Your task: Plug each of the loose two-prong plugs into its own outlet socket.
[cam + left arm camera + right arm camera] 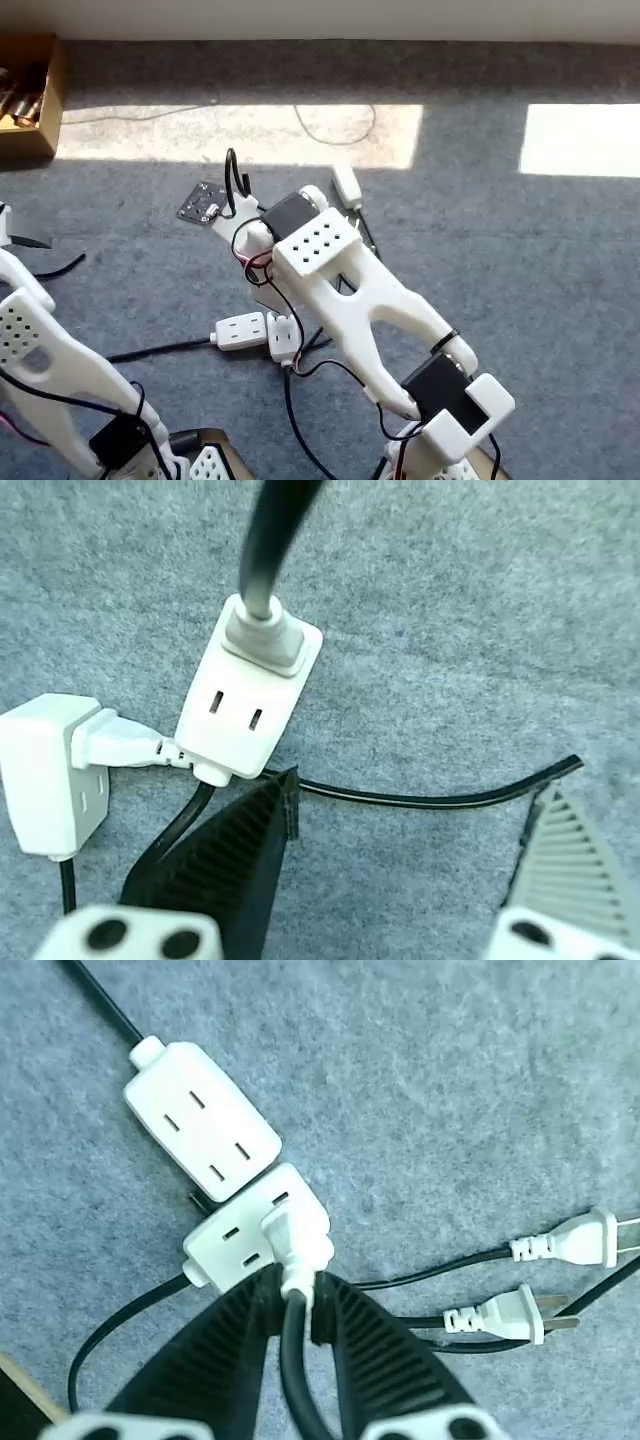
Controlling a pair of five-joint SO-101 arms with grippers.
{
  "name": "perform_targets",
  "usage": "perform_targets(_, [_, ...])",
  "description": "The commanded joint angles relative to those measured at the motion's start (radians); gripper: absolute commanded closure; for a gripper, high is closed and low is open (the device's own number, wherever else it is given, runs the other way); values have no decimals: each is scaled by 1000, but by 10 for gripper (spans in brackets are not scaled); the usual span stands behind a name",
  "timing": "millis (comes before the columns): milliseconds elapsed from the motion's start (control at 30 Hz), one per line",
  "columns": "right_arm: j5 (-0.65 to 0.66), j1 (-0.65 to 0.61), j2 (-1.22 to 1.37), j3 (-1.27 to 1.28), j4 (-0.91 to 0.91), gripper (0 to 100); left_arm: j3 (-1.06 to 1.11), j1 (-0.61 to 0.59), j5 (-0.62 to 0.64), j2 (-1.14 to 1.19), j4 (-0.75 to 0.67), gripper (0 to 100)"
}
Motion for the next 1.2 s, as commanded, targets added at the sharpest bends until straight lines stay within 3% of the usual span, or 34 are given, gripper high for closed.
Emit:
perform_targets(0, [8,8,-8,-4,-24,992,-38,-8,-5,-16,5,644])
perform_targets(600, [2,-13,-10,91,-45,992,-36,-8,-5,-16,3,644])
perform_targets(933, [2,-10,-8,536,-404,992,-39,-8,-5,-22,5,644])
perform_targets(1167, [0,-10,-18,558,-392,992,-48,24,-3,-45,68,645])
